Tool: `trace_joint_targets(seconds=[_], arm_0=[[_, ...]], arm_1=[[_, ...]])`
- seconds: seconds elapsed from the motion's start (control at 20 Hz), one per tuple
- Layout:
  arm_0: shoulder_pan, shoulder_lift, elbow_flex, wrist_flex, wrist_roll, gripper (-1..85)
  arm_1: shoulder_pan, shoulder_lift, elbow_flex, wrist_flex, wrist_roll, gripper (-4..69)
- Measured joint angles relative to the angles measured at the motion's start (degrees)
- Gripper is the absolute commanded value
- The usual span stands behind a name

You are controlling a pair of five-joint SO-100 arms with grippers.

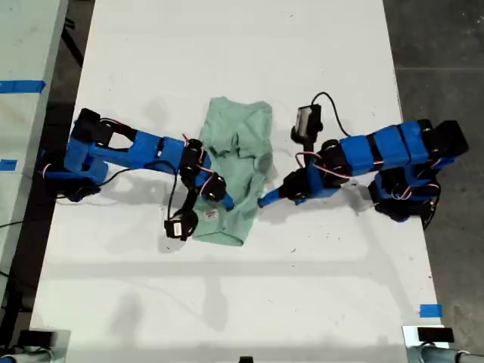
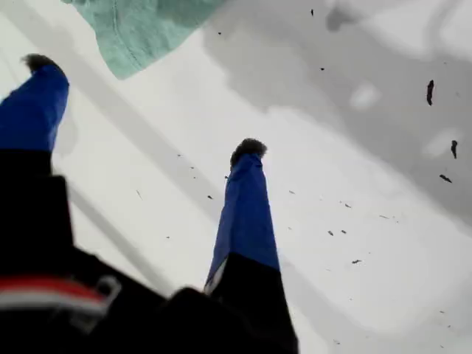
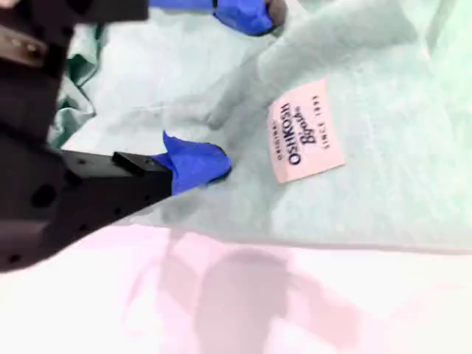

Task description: Fold tshirt

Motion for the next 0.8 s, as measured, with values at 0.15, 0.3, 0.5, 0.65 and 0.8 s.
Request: trace_joint_targets(seconds=[0.15,0.3,0.5,0.65,0.8], arm_0=[[0.0,9.0,2.5,8.3,-0.8,23.8],[0.0,21.6,15.4,8.3,-3.0,23.0],[0.1,40.8,43.1,0.4,-12.1,21.7],[1.8,53.1,60.0,-5.8,-18.3,21.3],[3.8,62.2,70.4,-7.0,-22.6,21.2]], arm_1=[[-0.9,3.6,3.7,-0.1,1.3,38.7],[-1.2,9.7,9.3,-0.9,2.9,38.5],[-1.4,20.1,18.8,-1.5,4.7,38.2],[-1.4,28.9,27.8,-2.1,6.2,37.5],[-1.4,39.6,37.3,-2.9,8.4,36.9]])
